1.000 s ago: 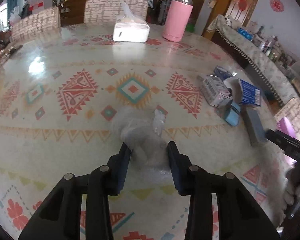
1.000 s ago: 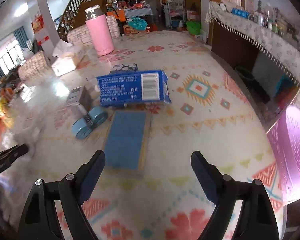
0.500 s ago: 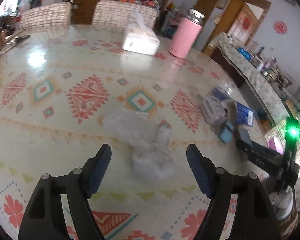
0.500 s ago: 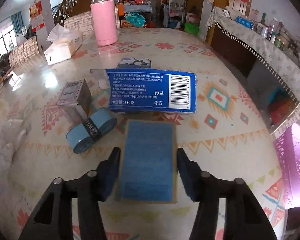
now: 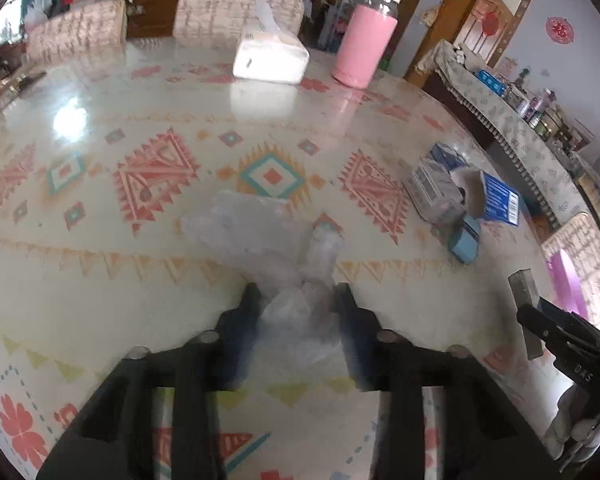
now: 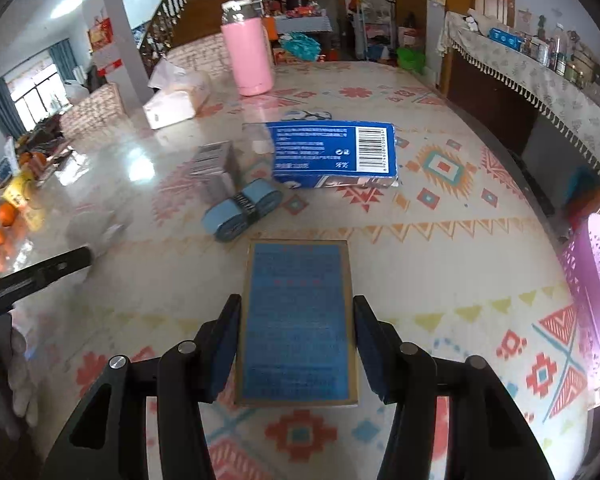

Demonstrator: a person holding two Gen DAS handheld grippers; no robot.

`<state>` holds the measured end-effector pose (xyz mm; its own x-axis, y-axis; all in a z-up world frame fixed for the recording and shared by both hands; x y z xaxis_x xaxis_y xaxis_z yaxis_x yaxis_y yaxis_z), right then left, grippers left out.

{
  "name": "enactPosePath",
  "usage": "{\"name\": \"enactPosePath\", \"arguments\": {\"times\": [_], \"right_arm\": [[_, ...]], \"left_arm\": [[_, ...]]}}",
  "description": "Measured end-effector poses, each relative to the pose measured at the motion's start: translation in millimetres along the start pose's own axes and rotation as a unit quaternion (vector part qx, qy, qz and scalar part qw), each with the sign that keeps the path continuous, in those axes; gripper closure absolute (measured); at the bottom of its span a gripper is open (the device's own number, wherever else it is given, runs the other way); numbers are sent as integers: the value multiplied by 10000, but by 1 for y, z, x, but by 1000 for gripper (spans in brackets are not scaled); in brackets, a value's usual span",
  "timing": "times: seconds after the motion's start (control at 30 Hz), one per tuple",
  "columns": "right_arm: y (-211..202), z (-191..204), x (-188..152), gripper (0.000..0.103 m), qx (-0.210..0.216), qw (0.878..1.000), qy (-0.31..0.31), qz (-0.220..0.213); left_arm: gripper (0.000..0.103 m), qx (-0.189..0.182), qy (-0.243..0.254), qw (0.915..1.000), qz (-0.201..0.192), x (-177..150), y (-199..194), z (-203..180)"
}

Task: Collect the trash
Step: 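Carry both items to the pink basket and open both tools over it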

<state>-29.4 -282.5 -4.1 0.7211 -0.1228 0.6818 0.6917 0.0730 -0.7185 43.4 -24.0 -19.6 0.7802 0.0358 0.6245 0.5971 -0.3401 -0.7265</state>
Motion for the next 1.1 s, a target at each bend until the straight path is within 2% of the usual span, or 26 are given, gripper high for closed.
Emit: {"name": "enactPosePath", "arguments": {"times": [0.23, 0.37, 0.47, 0.6, 0.7, 0.83, 1.1], "right_arm": [[-47, -6, -15, 45, 93, 9995, 38, -292], [-73, -23, -22, 45, -41, 9987, 102, -494], [-89, -39, -26, 45, -194, 9976, 183, -646], [-108, -66, -32, 45, -303, 9959, 356, -776], [-116, -83, -35, 45, -368, 9945, 462, -871], [-126, -111, -40, 45, -407, 9919, 686, -986], [-146, -177, -48, 45, -609, 9848, 1162, -1138]], "left_arm": [[66, 168, 93, 9987, -464, 3, -22, -5], [66, 411, 549, 9955, -648, -2, -29, -22], [66, 383, 842, 9939, -609, -8, -30, -38], [66, 145, 1115, 9915, -657, -17, -46, -67], [66, -177, 1210, 9904, -639, -20, -57, -94], [66, -429, 1555, 9849, -623, -19, -65, -140], [66, -999, 2149, 9709, -346, -23, -44, -244]]}}
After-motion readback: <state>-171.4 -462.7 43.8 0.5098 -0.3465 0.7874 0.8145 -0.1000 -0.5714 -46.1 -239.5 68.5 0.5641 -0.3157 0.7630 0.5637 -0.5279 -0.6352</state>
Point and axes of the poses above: each gripper's, at about its wrist camera, not at the fingertips, and y roughly the way its jaws point, z to its left, x to its top, the point moved 5 cm from there along y, roughly the way its jaws point, and after that the axes turned 6 degrees about -z, right-handed, at the moved point
